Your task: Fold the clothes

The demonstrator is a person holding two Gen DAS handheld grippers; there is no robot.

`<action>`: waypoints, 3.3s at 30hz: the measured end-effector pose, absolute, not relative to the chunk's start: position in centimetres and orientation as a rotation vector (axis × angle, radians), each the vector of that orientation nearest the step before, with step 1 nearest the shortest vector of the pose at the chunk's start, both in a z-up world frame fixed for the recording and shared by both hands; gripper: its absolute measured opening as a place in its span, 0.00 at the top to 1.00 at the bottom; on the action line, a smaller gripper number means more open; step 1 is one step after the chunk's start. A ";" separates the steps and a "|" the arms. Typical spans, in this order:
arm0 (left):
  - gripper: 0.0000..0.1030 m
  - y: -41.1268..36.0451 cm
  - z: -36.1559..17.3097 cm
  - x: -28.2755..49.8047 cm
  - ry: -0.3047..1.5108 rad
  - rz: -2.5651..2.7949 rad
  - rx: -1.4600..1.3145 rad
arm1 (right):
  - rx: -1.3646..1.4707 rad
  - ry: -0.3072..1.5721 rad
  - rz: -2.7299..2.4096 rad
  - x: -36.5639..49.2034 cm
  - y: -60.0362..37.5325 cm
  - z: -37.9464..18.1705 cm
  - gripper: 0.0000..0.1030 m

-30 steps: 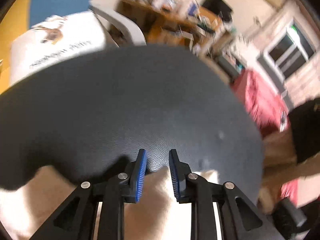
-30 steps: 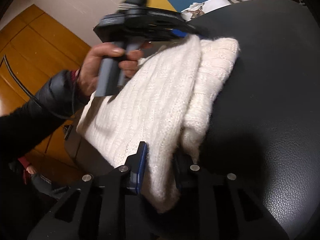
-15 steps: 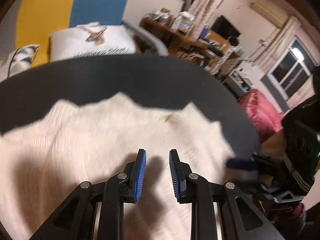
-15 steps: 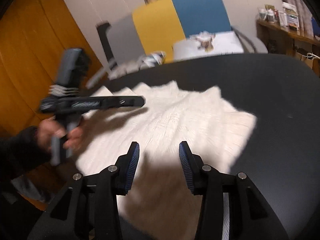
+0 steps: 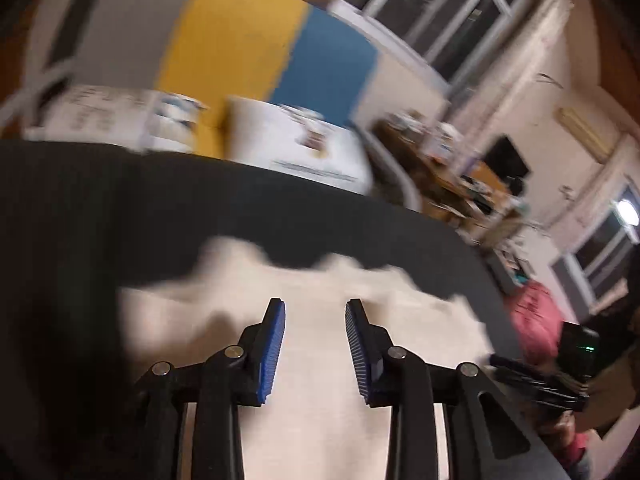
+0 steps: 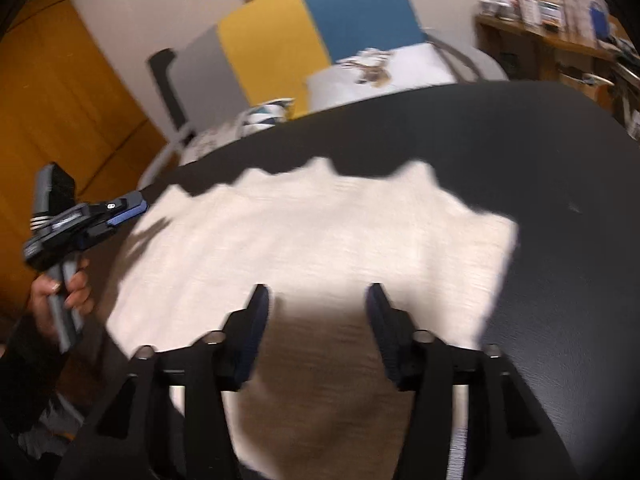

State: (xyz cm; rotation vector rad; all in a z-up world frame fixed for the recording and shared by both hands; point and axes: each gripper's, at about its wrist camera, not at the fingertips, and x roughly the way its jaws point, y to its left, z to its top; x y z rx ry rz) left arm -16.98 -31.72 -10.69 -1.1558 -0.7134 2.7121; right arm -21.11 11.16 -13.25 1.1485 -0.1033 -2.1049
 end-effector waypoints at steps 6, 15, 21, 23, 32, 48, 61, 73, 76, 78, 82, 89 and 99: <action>0.67 -30.9 -10.5 -19.5 -0.249 2.708 -1.286 | 1.138 -0.068 -2.010 -21.0 5.9 -12.7 0.40; 0.67 -23.9 -12.6 -23.6 0.194 2.443 -1.358 | 1.167 0.015 -2.022 -21.7 2.8 -12.3 0.40; 0.67 -23.0 -15.2 -26.9 0.130 2.281 -1.522 | 1.167 0.043 -2.021 -22.1 2.8 -12.1 0.40; 0.67 -23.0 -15.5 -27.3 0.092 2.265 -1.546 | 1.170 0.043 -2.024 -22.4 2.9 -12.2 0.37; 0.97 -23.7 -14.5 -24.9 -0.002 2.539 -1.386 | 1.236 0.138 -2.092 -23.4 2.9 -13.5 0.28; 0.94 -26.1 -16.2 -24.5 -0.260 2.718 -1.419 | 1.260 0.501 -2.261 -23.6 2.5 -15.2 0.50; 0.74 -39.5 -13.7 -8.7 -0.989 2.508 -1.084 | 1.146 0.065 -2.102 -20.0 4.2 -11.3 0.16; 0.70 -36.5 -20.4 -6.1 -0.983 2.193 -1.175 | 1.284 -0.174 -1.749 -14.6 -1.0 -13.4 0.16; 0.70 -36.5 -20.4 -7.0 -0.982 2.163 -1.122 | 1.305 -0.153 -1.759 -14.5 -1.6 -13.4 0.16; 0.70 -36.3 -20.5 -7.5 -0.963 2.138 -1.113 | 1.315 -0.139 -1.764 -14.4 -2.0 -13.4 0.16; 0.70 -35.9 -20.6 -8.6 -0.933 2.091 -1.119 | 1.311 -0.118 -1.766 -14.4 -2.5 -13.2 0.16; 0.69 -37.7 -19.5 -9.0 -0.941 2.121 -1.057 | 1.308 -0.084 -1.777 -14.3 -3.7 -13.3 0.16; 0.68 -35.7 -21.5 -10.6 -0.883 1.947 -1.175 | 1.321 -0.069 -1.774 -13.7 -3.8 -14.4 0.16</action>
